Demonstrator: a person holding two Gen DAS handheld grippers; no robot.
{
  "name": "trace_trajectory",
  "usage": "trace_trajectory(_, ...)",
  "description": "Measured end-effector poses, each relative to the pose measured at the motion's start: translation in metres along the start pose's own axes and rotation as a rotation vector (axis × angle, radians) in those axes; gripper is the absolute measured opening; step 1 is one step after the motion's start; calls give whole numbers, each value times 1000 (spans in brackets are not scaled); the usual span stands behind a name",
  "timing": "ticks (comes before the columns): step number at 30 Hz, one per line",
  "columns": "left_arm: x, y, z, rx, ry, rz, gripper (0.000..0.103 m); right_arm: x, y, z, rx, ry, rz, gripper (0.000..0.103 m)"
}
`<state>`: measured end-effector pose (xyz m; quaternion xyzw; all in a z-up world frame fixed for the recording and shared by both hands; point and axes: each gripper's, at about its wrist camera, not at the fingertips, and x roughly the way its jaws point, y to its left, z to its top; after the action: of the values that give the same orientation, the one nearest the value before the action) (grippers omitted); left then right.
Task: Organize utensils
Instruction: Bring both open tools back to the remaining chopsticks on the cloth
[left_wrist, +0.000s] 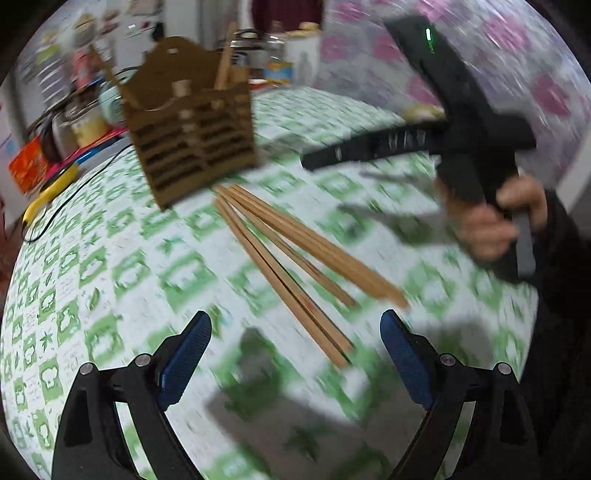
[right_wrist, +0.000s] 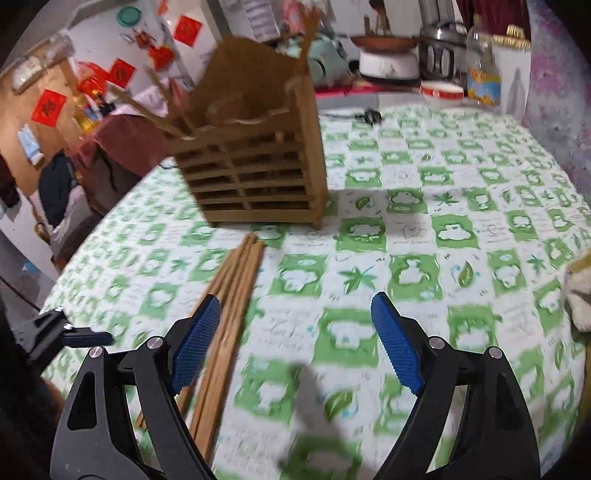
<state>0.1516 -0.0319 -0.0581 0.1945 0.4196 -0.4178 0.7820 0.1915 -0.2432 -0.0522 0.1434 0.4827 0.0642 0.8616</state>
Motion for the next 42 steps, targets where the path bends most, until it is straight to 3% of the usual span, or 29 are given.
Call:
trace_trajectory(5,-5,-13,-24,58,36,31,91,-29,15,-39,-85,-3,45,82)
trace_trajectory(9,-2,3,-26,-25,58,75,91,-34,28,-63,-174,21,36,82)
trace_trajectory(13,2,17,-22,-95,72,59,91,-37,28,-63,-176,2,51,82)
trace_trajectory(17,2,9,-19,-48,62,31,91,-39,22,-63,-141,-8,64,81)
trace_trajectory(22,8,2,-20,-29,90,98,91,-41,19,-63,-122,-21,47,82)
trace_trajectory(27,5,24,-21,-140,73,199,91,-40,11,-61,-74,-21,40,82)
trace_trajectory(31,-3,31,-22,-185,43,207,79,-47,13,-62,-88,-60,27,81)
trace_trajectory(34,-2,17,-22,-141,52,241,61,-55,14,-66,-89,-83,29,73)
trace_trajectory(36,1,5,-22,-102,63,278,54,-58,11,-71,-69,-70,49,68)
trace_trajectory(38,2,-5,-21,-80,58,297,54,-60,15,-77,-80,-49,29,66)
trace_trajectory(42,-4,-10,-21,-108,35,256,57,-59,30,-86,-148,-20,-17,66)
